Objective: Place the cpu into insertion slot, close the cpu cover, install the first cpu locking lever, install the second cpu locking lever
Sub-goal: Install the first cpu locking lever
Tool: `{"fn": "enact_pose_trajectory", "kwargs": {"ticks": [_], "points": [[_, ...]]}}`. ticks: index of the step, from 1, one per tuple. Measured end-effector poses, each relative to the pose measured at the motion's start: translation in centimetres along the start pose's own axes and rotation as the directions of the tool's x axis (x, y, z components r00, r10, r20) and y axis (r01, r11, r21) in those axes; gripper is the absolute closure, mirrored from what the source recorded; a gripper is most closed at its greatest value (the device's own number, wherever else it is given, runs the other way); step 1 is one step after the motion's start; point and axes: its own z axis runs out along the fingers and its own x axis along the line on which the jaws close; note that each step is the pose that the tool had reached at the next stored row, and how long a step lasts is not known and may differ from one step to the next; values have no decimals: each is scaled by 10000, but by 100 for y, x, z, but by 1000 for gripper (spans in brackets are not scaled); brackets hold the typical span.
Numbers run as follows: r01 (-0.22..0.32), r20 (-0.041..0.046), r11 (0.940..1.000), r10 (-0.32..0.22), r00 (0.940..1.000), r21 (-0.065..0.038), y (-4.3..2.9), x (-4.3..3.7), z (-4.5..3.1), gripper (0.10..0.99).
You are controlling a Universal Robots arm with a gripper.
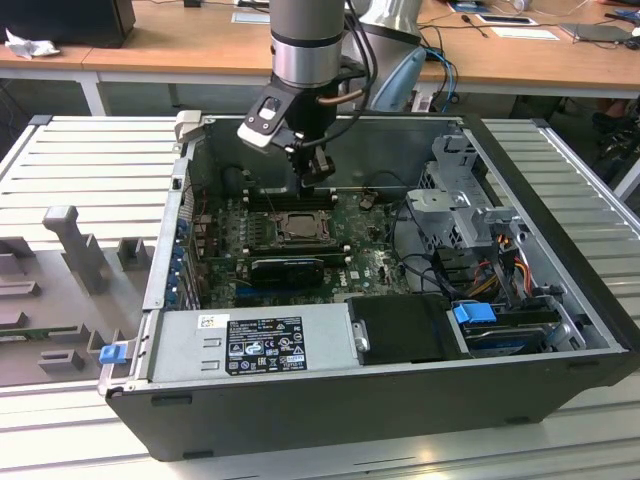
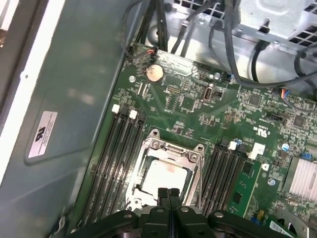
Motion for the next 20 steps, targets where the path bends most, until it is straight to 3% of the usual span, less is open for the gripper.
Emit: {"fn": "enact_pose_trajectory", "kwargs": {"ticks": [9, 15, 20], "points": [[820, -36, 9966, -820, 9966, 7, 0, 0, 0, 980], [1543, -70, 9880, -1543, 9880, 11, 0, 0, 0, 980], [2333, -106, 9724, -2333, 9723, 11, 0, 0, 0, 980]]}}
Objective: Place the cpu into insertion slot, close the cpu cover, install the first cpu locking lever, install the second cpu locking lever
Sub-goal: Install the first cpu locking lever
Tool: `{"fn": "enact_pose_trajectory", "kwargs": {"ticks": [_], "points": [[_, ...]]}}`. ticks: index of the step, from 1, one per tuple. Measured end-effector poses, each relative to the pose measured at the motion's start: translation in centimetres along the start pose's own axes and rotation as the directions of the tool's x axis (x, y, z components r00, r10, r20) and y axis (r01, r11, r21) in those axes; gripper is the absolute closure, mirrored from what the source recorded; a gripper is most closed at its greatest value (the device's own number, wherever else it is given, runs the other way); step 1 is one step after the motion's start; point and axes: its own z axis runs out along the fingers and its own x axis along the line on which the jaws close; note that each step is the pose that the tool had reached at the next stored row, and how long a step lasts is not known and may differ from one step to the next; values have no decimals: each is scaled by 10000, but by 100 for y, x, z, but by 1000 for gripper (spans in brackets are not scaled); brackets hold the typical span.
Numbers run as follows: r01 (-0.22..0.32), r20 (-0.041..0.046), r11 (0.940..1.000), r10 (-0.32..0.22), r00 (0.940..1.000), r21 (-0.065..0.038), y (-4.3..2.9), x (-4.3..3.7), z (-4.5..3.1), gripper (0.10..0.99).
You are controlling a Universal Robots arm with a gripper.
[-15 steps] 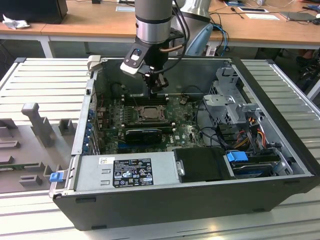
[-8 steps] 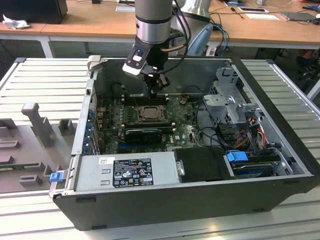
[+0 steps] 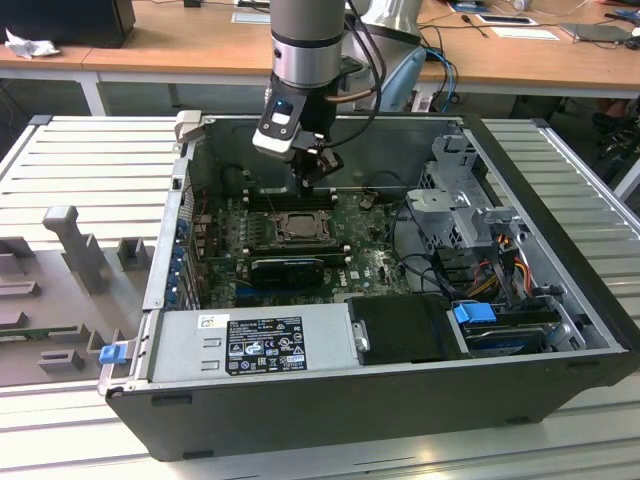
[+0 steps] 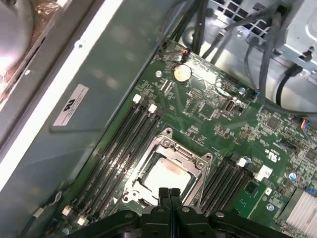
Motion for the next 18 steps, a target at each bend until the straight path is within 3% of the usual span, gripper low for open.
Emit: {"fn": "enact_pose_trajectory", "kwargs": {"ticks": [4, 7, 9, 14, 16, 18], "points": [[934, -42, 9956, -934, 9956, 7, 0, 0, 0, 980], [1636, -74, 9865, -1636, 9865, 11, 0, 0, 0, 980], [2344, -107, 9721, -2344, 9721, 10, 0, 0, 0, 980], [3235, -149, 9462, -3234, 9461, 8, 0, 0, 0, 980], [3628, -168, 9319, -3628, 9317, 5, 0, 0, 0, 980], [4102, -191, 9120, -4102, 9118, 2, 0, 0, 0, 980]]}}
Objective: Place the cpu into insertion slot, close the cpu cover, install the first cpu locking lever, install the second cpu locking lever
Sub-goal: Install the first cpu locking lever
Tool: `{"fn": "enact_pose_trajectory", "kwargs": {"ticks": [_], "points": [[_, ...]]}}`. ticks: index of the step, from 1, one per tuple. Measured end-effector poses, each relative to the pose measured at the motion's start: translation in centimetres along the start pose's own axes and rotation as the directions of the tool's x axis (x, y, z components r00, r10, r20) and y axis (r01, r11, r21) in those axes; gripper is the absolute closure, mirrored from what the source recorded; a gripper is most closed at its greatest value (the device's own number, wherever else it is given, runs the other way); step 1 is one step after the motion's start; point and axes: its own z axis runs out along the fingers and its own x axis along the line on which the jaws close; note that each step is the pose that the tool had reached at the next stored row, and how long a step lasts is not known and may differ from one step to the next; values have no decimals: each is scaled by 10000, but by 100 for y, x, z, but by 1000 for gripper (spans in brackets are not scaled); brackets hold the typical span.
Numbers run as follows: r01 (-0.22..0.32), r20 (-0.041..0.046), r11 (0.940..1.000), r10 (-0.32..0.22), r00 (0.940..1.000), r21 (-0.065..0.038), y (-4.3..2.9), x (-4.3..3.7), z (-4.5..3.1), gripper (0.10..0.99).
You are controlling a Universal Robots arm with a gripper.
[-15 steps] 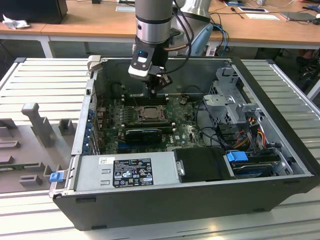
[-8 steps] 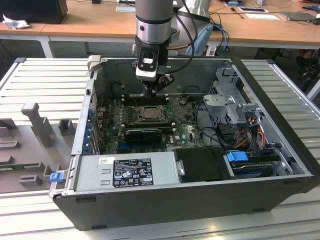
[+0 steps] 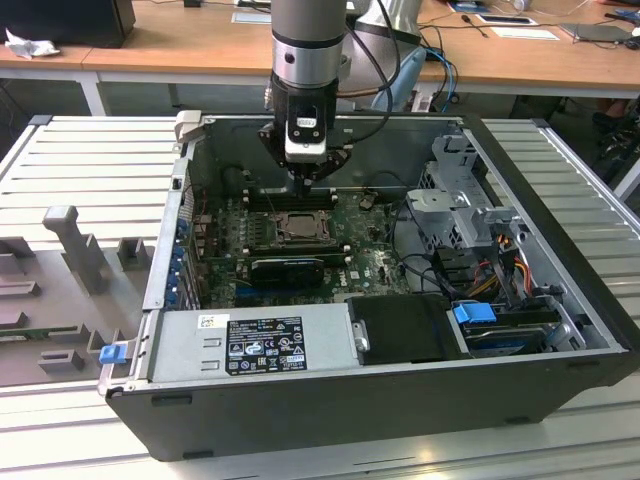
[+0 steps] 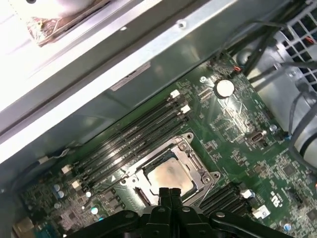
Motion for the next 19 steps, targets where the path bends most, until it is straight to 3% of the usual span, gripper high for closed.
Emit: {"fn": "enact_pose_trajectory", "kwargs": {"ticks": [4, 12, 14, 19], "points": [[699, -31, 9976, -699, 9975, 6, 0, 0, 0, 980], [1915, -86, 9815, -1915, 9815, 10, 0, 0, 0, 980], [2341, -106, 9722, -2341, 9722, 10, 0, 0, 0, 980], [3478, -160, 9376, -3477, 9375, 6, 0, 0, 0, 980]]}}
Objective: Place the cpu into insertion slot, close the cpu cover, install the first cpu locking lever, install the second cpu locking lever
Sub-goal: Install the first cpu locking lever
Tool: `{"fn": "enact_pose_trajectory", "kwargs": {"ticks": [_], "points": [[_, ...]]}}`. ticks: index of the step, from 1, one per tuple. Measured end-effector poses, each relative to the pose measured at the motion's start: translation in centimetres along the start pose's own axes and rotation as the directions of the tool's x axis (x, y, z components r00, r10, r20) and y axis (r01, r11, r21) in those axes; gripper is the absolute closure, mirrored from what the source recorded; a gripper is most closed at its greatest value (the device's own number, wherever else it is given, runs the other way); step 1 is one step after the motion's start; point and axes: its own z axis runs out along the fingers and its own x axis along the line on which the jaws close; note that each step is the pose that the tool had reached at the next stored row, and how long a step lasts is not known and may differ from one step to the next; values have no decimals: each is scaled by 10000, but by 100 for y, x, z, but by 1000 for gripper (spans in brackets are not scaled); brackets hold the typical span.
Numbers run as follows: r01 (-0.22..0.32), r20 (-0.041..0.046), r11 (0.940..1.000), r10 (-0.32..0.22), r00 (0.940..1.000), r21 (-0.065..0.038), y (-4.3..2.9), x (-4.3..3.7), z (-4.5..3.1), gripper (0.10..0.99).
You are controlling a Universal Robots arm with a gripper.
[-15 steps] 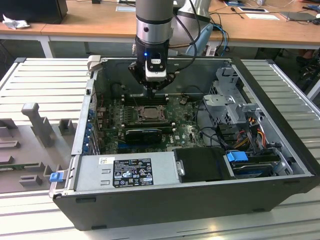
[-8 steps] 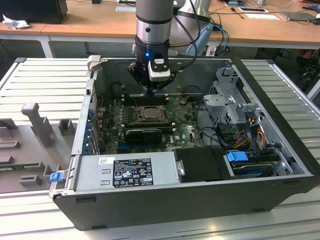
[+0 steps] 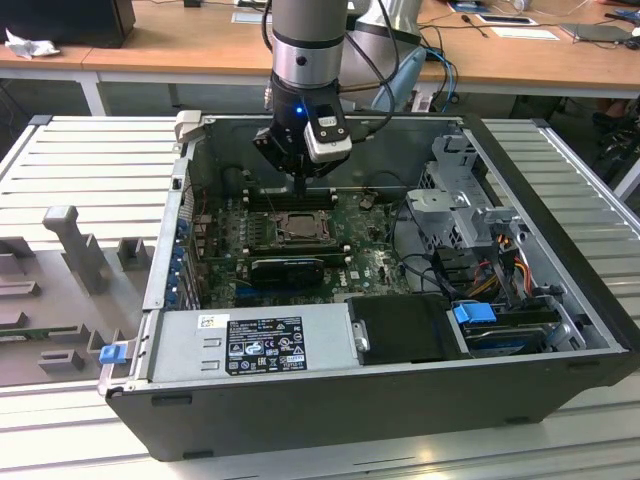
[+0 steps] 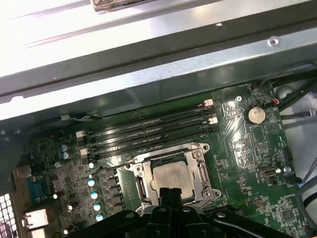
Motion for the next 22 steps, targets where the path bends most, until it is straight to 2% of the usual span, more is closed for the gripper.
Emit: {"fn": "enact_pose_trajectory", "kwargs": {"ticks": [1, 3, 5, 6, 14, 18, 22], "points": [[398, -17, 9992, -398, 9992, 3, 0, 0, 0, 980], [828, -37, 9966, -828, 9966, 7, 0, 0, 0, 980], [1910, -86, 9816, -1910, 9816, 11, 0, 0, 1, 980], [2136, -96, 9769, -2136, 9769, 11, 0, 1, 0, 980], [2203, -91, 9754, -2203, 9754, 9, -23, 102, 3, 980], [2433, -91, 9699, -2433, 9699, 7, -26, 112, 11, 980], [2440, -71, 9698, -2440, 9698, 4, -41, 178, 21, 980]]}}
